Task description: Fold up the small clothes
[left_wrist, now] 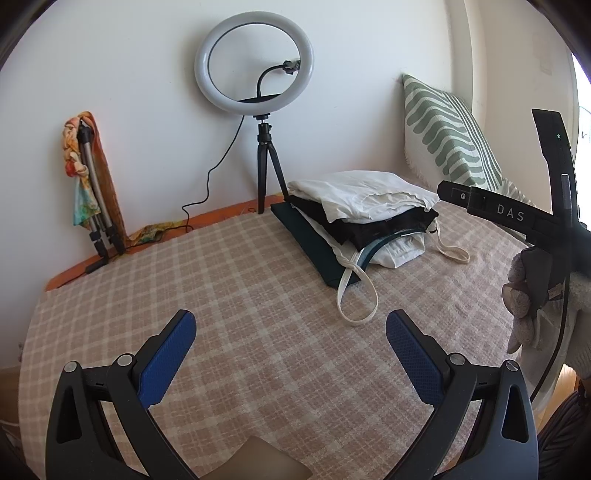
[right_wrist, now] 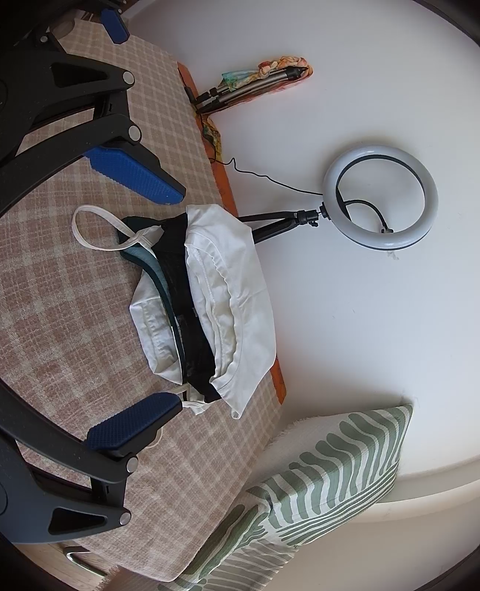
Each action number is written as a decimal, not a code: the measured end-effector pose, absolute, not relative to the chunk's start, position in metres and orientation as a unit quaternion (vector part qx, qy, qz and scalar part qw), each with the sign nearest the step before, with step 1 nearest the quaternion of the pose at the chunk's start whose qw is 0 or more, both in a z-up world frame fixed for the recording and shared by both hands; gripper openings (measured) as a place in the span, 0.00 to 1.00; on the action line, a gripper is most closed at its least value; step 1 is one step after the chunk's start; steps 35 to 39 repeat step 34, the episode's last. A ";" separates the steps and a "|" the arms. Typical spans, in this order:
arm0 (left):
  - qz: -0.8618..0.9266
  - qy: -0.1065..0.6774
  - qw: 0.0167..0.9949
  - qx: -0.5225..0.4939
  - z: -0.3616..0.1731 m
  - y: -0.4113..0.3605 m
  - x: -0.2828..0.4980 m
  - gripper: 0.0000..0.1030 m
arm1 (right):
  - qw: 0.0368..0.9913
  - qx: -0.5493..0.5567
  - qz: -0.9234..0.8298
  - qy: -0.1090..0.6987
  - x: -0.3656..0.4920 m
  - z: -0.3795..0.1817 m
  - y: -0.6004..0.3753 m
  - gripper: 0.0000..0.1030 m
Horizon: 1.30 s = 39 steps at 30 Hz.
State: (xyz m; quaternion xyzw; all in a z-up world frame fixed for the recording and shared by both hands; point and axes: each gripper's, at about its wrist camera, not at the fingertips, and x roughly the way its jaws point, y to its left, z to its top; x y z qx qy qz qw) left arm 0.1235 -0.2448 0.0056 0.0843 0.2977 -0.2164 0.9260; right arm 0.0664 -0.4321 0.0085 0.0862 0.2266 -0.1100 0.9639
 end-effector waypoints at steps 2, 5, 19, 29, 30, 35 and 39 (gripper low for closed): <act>-0.216 0.298 0.926 0.084 0.006 -0.245 0.123 0.99 | 0.964 0.087 -0.110 0.227 0.067 0.008 -0.433 1.00; -0.215 0.298 0.926 0.084 0.005 -0.245 0.123 0.99 | 0.963 0.089 -0.110 0.228 0.067 0.008 -0.433 1.00; -0.213 0.299 0.926 0.084 0.005 -0.246 0.121 0.99 | 0.963 0.097 -0.108 0.229 0.065 0.008 -0.431 1.00; -0.203 0.312 0.925 0.077 0.003 -0.241 0.124 0.99 | 0.961 0.103 -0.108 0.232 0.063 0.006 -0.431 1.00; -0.203 0.312 0.925 0.077 0.003 -0.241 0.124 0.99 | 0.961 0.103 -0.108 0.231 0.063 0.006 -0.431 1.00; -0.202 0.311 0.926 0.078 0.003 -0.240 0.124 0.99 | 0.961 0.104 -0.108 0.232 0.063 0.006 -0.431 1.00; -0.202 0.311 0.926 0.078 0.003 -0.240 0.124 0.99 | 0.961 0.104 -0.108 0.232 0.063 0.006 -0.431 1.00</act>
